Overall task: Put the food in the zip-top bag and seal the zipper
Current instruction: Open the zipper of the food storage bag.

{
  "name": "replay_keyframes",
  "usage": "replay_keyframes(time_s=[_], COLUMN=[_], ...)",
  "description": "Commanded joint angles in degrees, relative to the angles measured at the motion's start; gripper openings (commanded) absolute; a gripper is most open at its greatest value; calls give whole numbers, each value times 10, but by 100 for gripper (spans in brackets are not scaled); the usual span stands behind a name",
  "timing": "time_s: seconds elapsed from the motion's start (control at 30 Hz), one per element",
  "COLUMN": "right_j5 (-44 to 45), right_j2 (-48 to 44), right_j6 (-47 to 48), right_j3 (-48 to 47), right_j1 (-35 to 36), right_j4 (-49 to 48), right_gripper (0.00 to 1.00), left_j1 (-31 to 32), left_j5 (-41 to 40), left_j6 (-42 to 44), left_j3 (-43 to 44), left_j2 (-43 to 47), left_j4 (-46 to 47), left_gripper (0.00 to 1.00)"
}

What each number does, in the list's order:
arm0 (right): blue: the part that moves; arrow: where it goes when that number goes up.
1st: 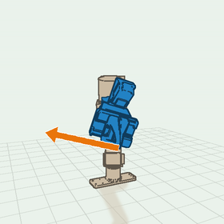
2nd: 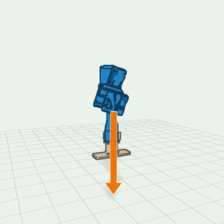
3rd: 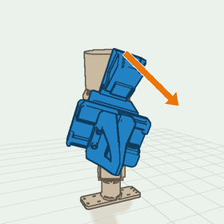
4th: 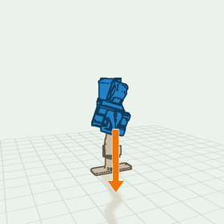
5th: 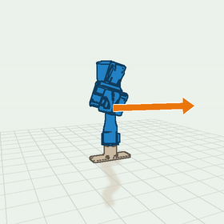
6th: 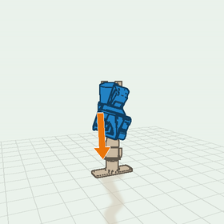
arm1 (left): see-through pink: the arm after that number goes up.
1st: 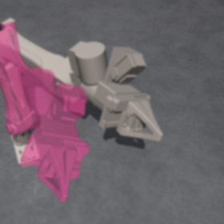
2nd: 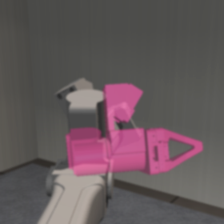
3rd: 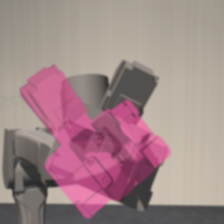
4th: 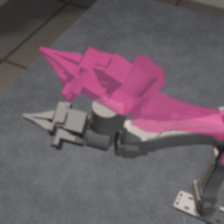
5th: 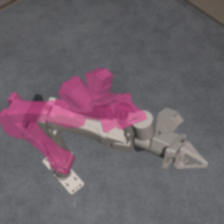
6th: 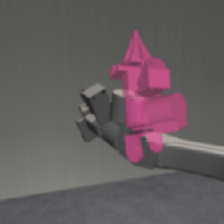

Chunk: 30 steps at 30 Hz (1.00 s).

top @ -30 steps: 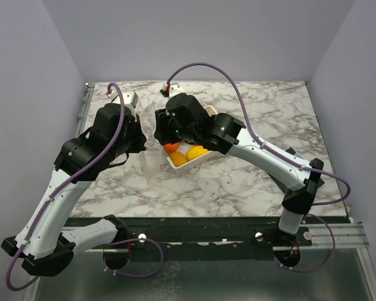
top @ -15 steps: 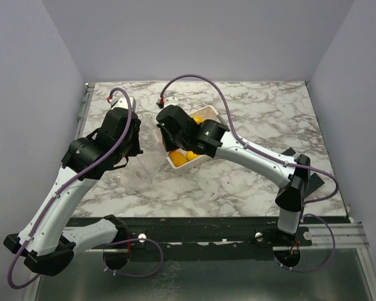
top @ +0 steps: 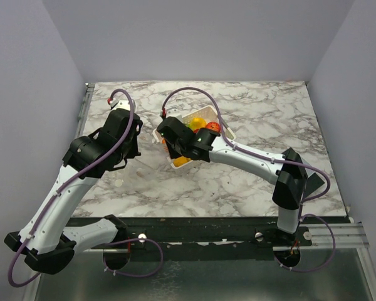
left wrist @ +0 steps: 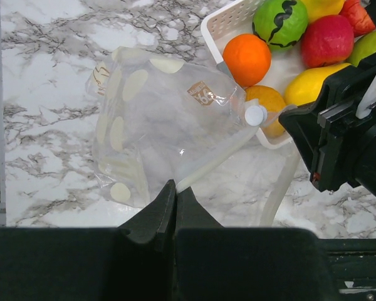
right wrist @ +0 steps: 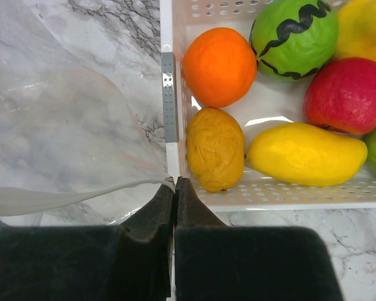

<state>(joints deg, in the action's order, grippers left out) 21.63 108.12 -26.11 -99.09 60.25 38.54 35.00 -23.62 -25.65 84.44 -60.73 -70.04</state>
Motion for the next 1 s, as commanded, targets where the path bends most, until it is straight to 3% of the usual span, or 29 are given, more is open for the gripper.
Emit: replay_keyframes(time_s=[0.0, 0.23, 0.67, 0.97], right_j5=[27, -5, -63, -77], right_j2=[2, -20, -47, -105], right_j6=[-3, -1, 13, 8], right_j3=[28, 40, 9, 7], right_j1=[-9, -9, -9, -9], right_j4=[-9, -39, -49, -34], right_gripper=[1, 1, 35, 49], left_j1=[0, 0, 0, 0], left_j5=[-54, -52, -84, -96], left_j6=[7, 6, 14, 22], left_j3=[42, 10, -64, -94], left_j2=[-1, -6, -15, -25], left_j4=[-34, -17, 21, 48], left_gripper=[0, 0, 0, 0])
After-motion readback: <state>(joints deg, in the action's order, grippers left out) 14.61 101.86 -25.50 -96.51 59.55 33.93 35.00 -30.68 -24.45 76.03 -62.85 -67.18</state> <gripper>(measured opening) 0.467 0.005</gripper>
